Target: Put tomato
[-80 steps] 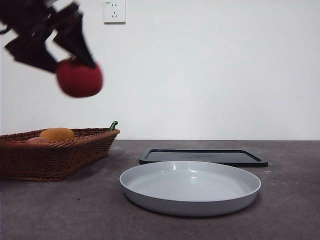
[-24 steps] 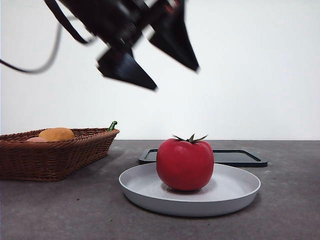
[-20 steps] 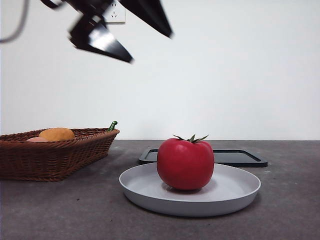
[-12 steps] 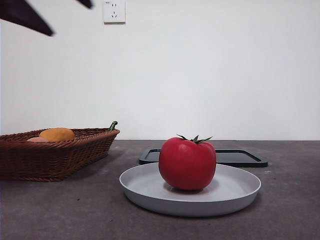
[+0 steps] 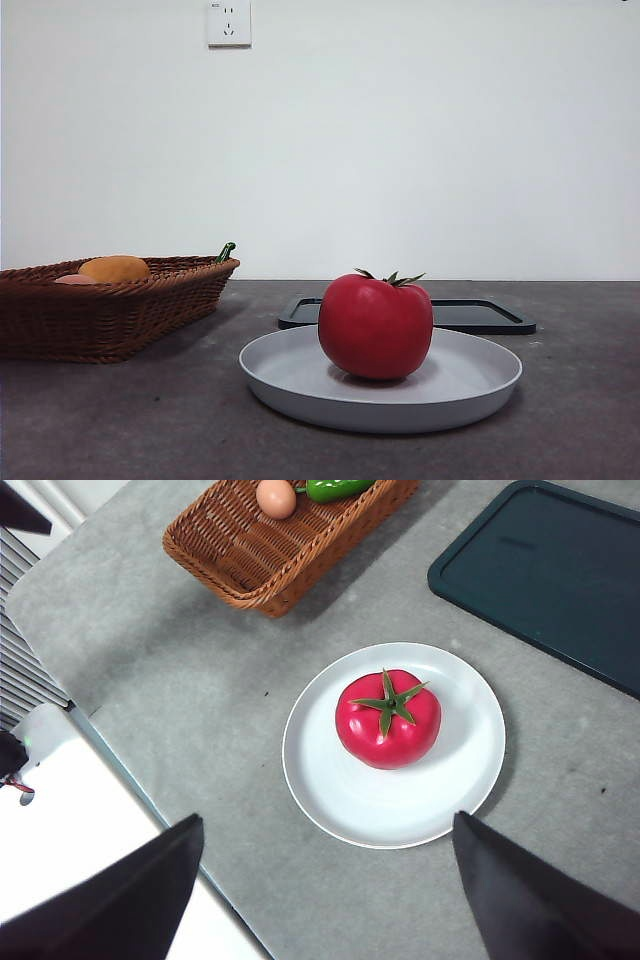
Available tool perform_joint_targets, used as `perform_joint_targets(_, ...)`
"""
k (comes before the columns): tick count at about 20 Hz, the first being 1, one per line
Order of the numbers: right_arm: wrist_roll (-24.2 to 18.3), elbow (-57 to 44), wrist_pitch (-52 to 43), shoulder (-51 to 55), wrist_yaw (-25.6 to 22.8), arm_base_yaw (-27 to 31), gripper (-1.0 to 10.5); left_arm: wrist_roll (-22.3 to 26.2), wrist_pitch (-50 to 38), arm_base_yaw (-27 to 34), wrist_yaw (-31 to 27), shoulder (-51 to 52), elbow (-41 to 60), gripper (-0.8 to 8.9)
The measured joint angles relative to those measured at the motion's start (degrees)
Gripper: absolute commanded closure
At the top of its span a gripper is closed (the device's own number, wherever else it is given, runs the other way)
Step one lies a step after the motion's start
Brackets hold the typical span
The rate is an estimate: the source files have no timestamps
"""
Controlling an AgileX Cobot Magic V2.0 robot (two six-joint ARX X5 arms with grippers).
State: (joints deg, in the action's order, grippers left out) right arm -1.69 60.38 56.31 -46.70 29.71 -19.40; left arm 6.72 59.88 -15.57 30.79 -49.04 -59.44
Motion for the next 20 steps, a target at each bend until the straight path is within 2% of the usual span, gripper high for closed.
perform_joint_targets(9, 0.0, 0.0, -0.2, -3.3, 0.0, -0.3, 5.5, 0.3, -0.6, -0.1, 0.2, 0.0, 0.0, 2.84)
perform_joint_targets(18, 0.1, 0.0, -12.0, -20.7, -0.2, -5.6, 5.2, 0.3, -1.1, -0.1, 0.2, 0.0, 0.0, 2.84)
perform_joint_targets(20, 0.1, 0.0, -14.4, -24.9, -1.9, -6.9, 5.0, 0.3, -1.2, -0.1, 0.2, 0.0, 0.0, 2.84)
